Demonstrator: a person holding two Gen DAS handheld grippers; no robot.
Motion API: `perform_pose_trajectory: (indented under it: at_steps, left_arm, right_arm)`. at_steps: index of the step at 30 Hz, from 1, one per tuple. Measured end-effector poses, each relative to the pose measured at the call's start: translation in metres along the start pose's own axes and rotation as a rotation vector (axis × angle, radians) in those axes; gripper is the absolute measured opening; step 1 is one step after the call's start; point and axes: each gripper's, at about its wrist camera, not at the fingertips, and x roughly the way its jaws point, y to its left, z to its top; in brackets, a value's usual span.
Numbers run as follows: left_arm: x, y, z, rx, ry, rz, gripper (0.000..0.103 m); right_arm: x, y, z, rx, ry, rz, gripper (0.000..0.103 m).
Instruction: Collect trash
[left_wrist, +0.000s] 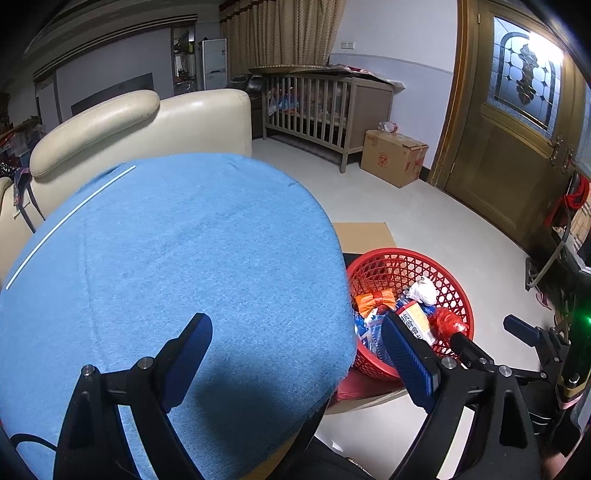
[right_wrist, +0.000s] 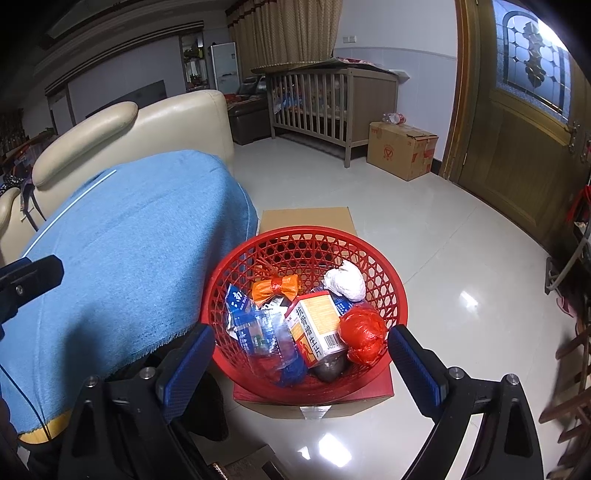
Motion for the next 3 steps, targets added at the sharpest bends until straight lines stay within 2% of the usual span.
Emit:
perform_pose_trajectory:
  at_steps: [3]
  left_arm:
    - [-0.001, -0.0032, -0.0001, 0.012, 0.0, -0.013, 0.093]
  right_arm:
    - [-0.0001, -0.0001, 0.0001, 0.0, -0.001, 0.0, 0.096]
